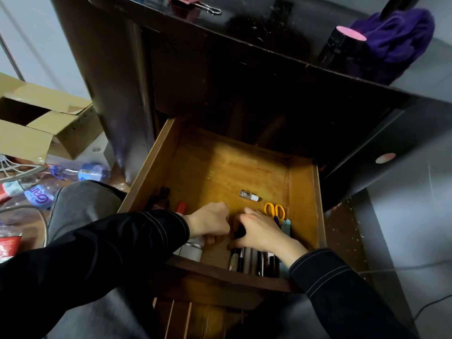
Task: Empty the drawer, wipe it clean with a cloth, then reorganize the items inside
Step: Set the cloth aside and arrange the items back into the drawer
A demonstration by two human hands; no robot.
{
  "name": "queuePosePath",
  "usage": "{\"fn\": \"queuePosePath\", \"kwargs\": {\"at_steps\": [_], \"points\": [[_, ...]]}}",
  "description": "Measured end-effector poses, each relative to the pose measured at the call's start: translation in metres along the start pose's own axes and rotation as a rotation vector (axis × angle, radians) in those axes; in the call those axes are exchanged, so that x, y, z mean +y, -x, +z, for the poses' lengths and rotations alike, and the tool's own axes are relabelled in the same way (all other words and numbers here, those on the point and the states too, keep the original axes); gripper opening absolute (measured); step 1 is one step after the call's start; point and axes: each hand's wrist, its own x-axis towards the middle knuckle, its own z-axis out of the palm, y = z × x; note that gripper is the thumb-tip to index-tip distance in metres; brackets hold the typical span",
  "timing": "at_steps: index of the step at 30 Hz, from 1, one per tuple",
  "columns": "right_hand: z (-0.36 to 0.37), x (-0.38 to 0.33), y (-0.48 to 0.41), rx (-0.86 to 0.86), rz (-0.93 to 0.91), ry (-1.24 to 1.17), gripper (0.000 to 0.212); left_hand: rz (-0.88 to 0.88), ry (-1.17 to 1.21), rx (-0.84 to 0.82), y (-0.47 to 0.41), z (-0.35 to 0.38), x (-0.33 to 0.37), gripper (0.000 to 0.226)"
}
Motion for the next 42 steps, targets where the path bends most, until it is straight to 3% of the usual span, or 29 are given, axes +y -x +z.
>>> {"fn": "queuePosePath", "kwargs": {"at_steps": [5,9,14,19,25,27,29,32,36,39,42], "points": [[-0.006,0.001,0.002,0.063,0.024,-0.040,0.035,0.067,-0.102,0.107,0.007,-0.005,0.001,0.023],[-0.023,0.002,0.017,0.201,0.065,-0.046,0.020,0.157,-0.163,0.301,0.014,-0.019,0.005,0.015],[-0.075,-0.014,0.042,0.506,0.062,-0.074,0.006,0.342,0.037,0.604,0.049,-0.055,0.025,0.014],[-0.156,-0.068,0.067,0.816,-0.129,-0.128,0.010,0.529,0.172,0.881,0.106,-0.108,0.039,0.013],[-0.247,-0.138,0.073,1.182,-0.289,-0.222,0.008,0.680,0.345,1.361,0.163,-0.180,0.047,0.010],[-0.272,-0.149,0.058,1.201,-0.266,-0.253,0.005,0.683,0.253,1.511,0.174,-0.210,0.049,0.004],[-0.293,-0.154,0.036,1.086,-0.189,-0.303,0.021,0.619,0.140,1.603,0.173,-0.239,0.050,0.013],[-0.313,-0.157,0.006,0.857,-0.078,-0.521,0.058,0.470,0.042,1.553,0.162,-0.284,0.048,0.038],[-0.328,-0.157,-0.019,0.836,0.043,-0.483,0.079,0.356,-0.193,1.296,0.144,-0.332,0.042,0.077],[-0.332,-0.165,-0.033,0.825,0.070,-0.457,0.079,0.353,-0.243,1.119,0.133,-0.353,0.042,0.091],[-0.333,-0.171,-0.045,0.896,0.087,-0.448,0.058,0.418,-0.171,0.966,0.122,-0.365,0.042,0.083]]}}
